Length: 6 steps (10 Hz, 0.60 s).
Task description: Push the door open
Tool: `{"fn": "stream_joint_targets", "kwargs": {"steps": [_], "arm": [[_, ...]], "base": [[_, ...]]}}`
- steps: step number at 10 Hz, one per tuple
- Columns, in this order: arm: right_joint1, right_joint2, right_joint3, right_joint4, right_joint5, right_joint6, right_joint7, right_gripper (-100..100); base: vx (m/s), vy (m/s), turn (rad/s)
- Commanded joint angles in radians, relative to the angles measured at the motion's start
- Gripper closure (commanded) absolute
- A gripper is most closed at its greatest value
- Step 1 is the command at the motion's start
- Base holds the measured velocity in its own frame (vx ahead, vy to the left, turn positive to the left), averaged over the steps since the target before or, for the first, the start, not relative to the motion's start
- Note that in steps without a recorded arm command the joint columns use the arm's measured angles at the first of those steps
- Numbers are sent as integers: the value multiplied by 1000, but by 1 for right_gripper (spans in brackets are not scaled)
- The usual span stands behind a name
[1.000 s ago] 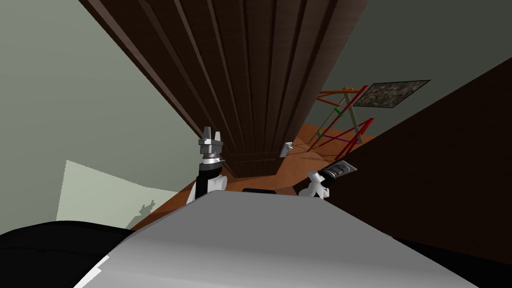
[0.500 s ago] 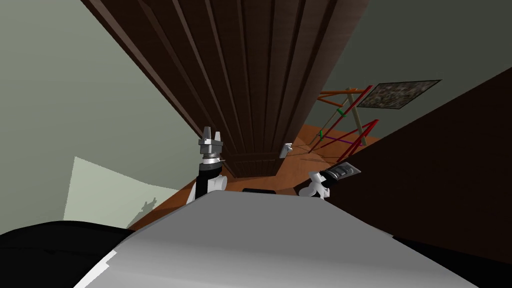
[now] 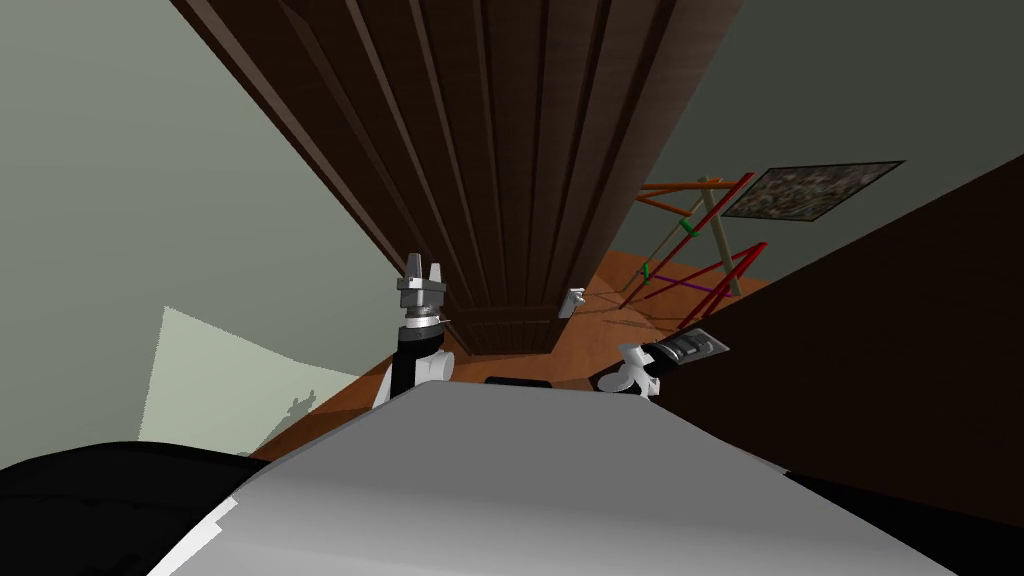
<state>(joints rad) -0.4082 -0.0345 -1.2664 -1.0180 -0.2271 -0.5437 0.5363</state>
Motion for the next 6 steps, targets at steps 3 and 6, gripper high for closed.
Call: {"fn": "stream_joint_targets", "kwargs": {"steps": [3,6], "arm": [[3,-14,-8,-30,0,-6,3,100],[3,-14,-8,-30,0,-6,3,100]], "base": [[2,-2,-4],[-1,-1,6]]}}
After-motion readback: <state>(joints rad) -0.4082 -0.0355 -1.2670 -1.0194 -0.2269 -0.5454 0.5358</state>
